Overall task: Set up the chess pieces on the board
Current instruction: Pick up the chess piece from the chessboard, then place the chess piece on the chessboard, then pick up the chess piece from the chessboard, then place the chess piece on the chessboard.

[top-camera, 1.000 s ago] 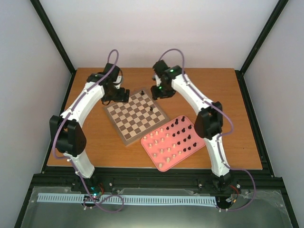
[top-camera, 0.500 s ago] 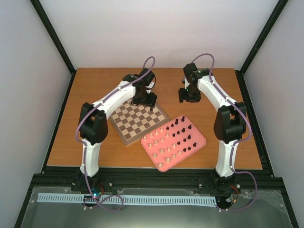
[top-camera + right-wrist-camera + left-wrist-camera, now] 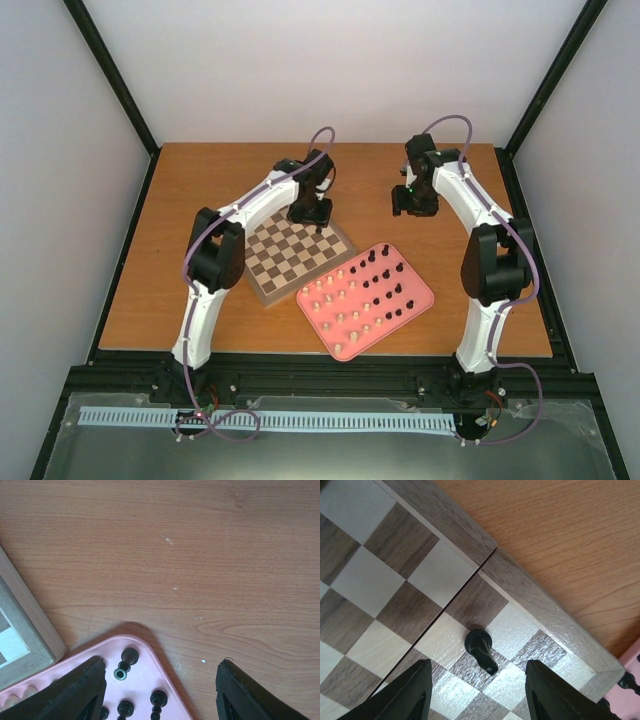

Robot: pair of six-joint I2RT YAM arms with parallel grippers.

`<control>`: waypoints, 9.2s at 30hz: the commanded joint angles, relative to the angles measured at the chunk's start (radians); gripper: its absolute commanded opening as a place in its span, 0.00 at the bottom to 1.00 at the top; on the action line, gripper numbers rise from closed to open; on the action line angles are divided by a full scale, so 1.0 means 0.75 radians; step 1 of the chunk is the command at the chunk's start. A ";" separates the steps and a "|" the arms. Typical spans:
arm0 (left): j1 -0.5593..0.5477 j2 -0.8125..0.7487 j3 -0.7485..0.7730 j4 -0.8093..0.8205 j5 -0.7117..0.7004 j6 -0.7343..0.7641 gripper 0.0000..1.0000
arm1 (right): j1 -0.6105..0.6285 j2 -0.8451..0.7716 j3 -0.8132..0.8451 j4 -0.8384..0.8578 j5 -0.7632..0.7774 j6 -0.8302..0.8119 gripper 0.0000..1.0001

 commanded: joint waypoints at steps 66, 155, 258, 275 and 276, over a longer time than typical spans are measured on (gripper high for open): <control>0.158 -0.077 -0.006 -0.072 -0.227 0.055 0.05 | -0.035 0.002 -0.034 0.036 -0.022 -0.009 0.61; 0.259 0.161 0.396 -0.060 -0.175 0.104 0.37 | -0.031 -0.012 -0.056 -0.052 -0.015 -0.028 0.61; 0.343 -0.548 -0.450 0.069 -0.165 0.117 0.43 | 0.499 0.699 0.946 -0.295 -0.201 0.079 0.03; 0.343 -0.538 -0.469 0.083 -0.136 0.116 0.43 | 0.569 0.802 0.972 -0.312 -0.165 0.094 0.10; 0.343 -0.538 -0.469 0.083 -0.137 0.117 0.43 | 0.569 0.802 0.972 -0.312 -0.166 0.094 0.14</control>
